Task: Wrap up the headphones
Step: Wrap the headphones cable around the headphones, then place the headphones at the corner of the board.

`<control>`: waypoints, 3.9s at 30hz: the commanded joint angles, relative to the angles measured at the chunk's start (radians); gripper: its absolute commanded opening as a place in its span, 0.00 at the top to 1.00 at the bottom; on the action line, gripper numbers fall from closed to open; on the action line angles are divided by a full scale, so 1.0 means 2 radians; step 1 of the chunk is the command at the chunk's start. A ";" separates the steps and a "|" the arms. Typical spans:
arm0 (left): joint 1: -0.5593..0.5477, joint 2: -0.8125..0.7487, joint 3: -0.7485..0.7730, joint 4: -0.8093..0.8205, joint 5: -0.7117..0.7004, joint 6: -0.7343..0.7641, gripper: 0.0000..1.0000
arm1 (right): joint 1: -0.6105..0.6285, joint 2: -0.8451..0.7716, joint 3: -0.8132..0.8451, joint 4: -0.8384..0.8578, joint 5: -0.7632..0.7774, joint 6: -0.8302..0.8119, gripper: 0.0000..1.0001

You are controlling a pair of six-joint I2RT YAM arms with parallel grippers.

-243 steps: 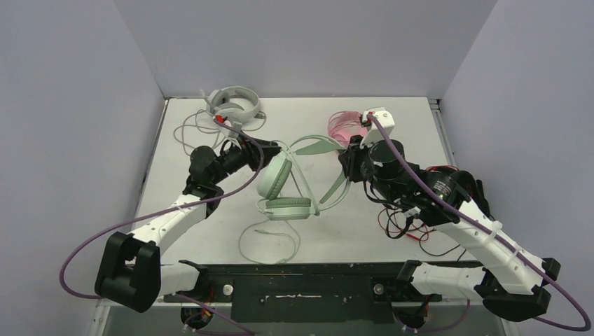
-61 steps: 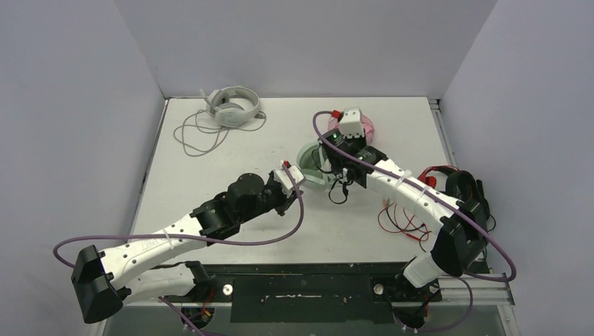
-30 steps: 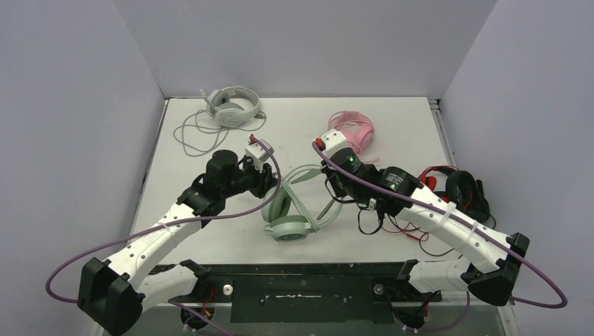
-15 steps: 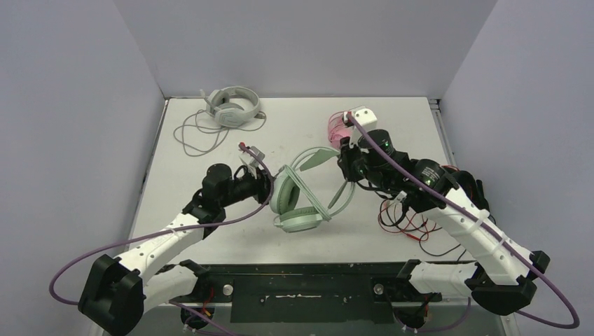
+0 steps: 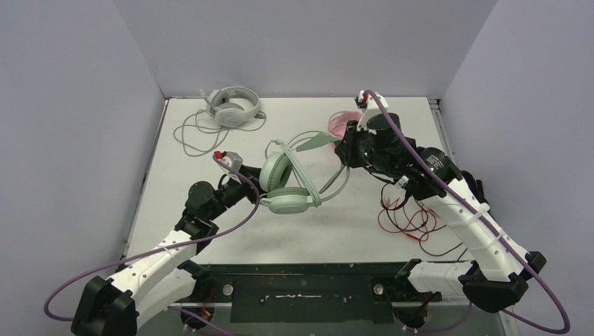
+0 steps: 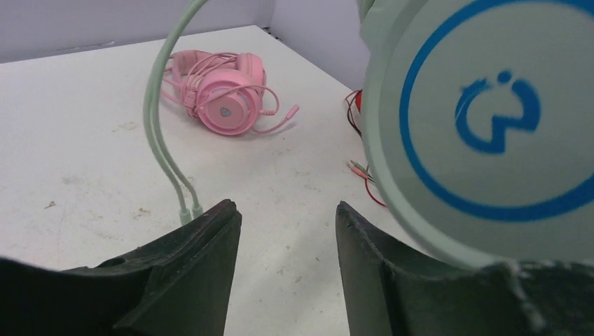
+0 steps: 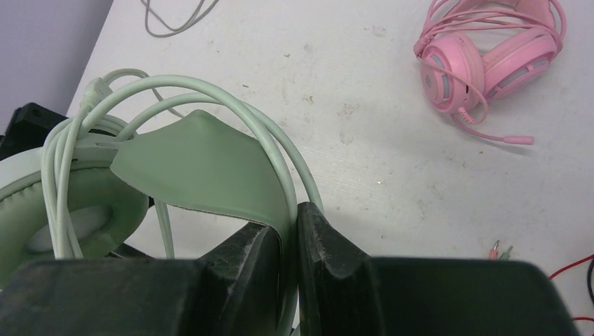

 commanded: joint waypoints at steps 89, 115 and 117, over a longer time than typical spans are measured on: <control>-0.074 0.257 0.054 0.370 -0.094 -0.108 1.00 | -0.055 0.033 -0.138 0.284 0.222 0.359 1.00; -0.071 0.370 0.069 0.094 -0.183 -0.176 1.00 | -0.055 0.294 -0.196 0.349 0.248 0.327 1.00; -0.071 0.390 0.078 0.096 -0.180 -0.178 1.00 | -0.056 0.315 -0.191 0.346 0.248 0.327 1.00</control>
